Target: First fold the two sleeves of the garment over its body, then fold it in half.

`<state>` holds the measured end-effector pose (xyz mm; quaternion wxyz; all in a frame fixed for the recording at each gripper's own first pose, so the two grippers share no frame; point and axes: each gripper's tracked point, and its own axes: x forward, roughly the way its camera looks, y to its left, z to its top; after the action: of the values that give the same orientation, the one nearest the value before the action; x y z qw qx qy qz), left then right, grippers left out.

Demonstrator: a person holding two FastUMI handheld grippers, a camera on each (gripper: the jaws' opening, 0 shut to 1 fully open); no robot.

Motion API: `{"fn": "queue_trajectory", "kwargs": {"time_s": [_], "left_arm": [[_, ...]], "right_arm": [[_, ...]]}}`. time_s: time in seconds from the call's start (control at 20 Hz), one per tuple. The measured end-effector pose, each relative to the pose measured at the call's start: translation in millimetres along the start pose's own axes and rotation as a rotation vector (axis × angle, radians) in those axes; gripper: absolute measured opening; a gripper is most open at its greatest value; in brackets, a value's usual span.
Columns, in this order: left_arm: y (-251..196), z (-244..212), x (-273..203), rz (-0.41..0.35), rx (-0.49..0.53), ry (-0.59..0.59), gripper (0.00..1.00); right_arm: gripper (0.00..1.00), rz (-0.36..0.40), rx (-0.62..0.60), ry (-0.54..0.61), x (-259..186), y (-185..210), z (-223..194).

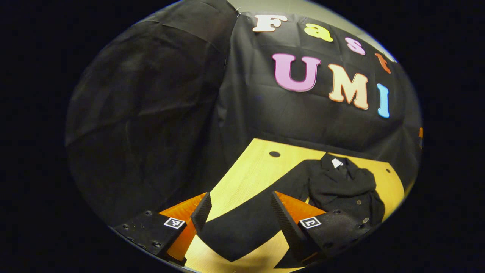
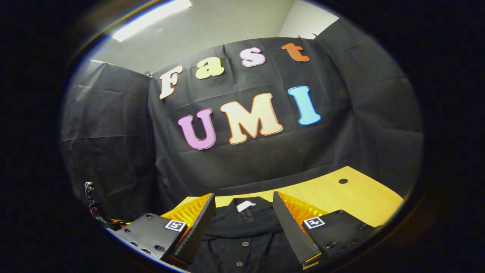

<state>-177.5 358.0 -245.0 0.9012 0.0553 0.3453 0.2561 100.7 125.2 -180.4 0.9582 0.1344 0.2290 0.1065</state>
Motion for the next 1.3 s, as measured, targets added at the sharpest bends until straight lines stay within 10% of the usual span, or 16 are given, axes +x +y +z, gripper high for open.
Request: {"fn": "queue_trajectory", "kwargs": {"time_s": [0.65,0.9,0.95,1.1,1.3], "left_arm": [[5.8,-137.3,20.5,0.087,-0.042,0.38,0.95],[9.6,-138.8,19.6,0.075,0.014,0.333,0.92],[13.3,-136.7,21.8,0.079,0.001,0.326,0.83],[10.3,-136.9,24.6,0.066,-0.043,0.32,0.13],[10.7,-127.3,27.2,0.085,-0.073,0.303,0.0]], "right_arm": [[0.96,-0.066,0.012,0.007,-28.7,-37.2,0.5],[0.96,-0.072,0.01,-0.011,-38.2,-48.5,9.0],[0.96,-0.071,0.01,-0.012,-41.1,-50.7,9.7],[1.0,-0.054,-0.002,-0.006,-48.1,-54.1,5.4],[0.96,-0.031,-0.024,0.008,-54.6,-55.6,-5.9]]}}
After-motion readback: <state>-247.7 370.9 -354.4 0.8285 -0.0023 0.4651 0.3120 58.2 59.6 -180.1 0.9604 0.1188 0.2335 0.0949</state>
